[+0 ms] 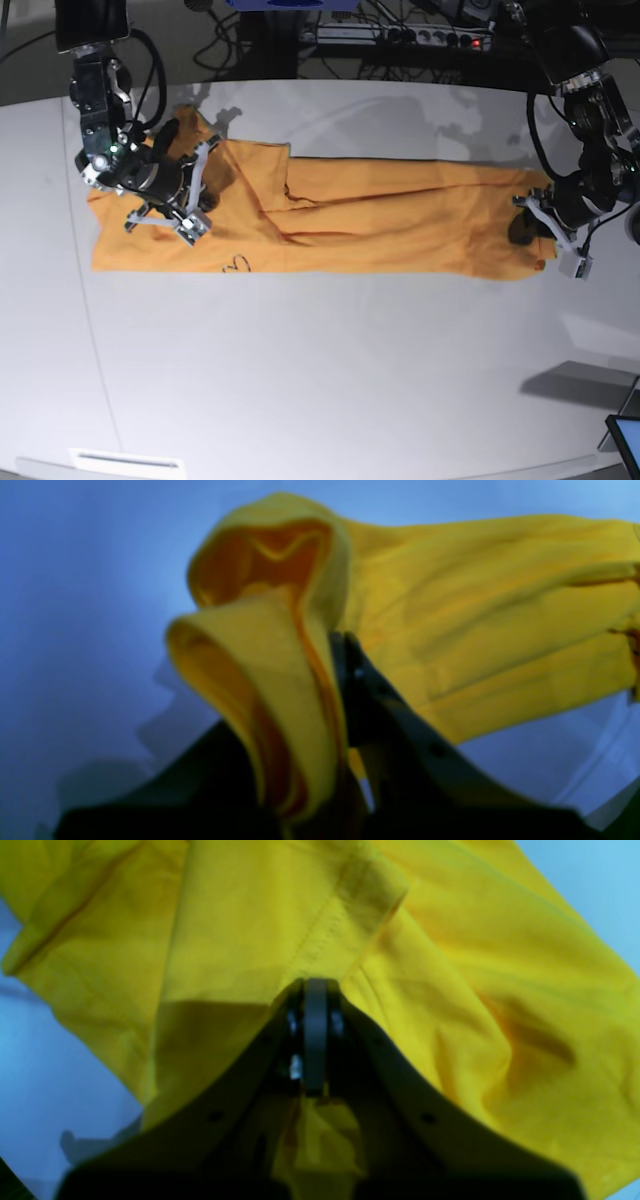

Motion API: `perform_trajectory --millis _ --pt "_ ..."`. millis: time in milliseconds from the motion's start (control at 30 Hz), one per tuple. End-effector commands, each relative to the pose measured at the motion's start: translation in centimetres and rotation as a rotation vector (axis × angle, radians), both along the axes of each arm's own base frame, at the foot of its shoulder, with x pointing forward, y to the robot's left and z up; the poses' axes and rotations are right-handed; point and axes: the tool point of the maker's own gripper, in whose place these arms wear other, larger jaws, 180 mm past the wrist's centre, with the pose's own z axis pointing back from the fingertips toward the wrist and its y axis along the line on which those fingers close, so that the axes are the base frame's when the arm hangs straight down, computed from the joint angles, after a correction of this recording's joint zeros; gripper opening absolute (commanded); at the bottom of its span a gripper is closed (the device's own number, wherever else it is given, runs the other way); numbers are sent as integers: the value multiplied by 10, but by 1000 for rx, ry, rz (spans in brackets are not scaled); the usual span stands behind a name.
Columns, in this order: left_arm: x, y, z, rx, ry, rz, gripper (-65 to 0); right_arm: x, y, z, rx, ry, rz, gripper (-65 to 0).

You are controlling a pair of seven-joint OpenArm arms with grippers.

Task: Fold the T-shirt properly
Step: 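Lift the hem end with the left gripper and fold it toward the right gripper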

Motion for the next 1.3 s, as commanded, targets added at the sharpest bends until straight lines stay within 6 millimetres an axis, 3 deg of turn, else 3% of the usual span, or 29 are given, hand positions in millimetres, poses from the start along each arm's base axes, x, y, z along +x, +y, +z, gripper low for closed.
perform_trajectory --millis 0,333,767,1267 --pt "7 0 12 4 -38 -2 -650 -4 -7 -5 -42 27 4 -647" --pt "13 -30 6 -69 -24 -17 -650 -4 -8 -5 -44 27 5 -647" --pt "43 -106 21 -167 -97 -143 -650 -5 -8 -6 -46 29 6 -649" --pt "54 -189 27 -302 -77 -233 -650 -5 -9 -6 -49 30 6 -649"
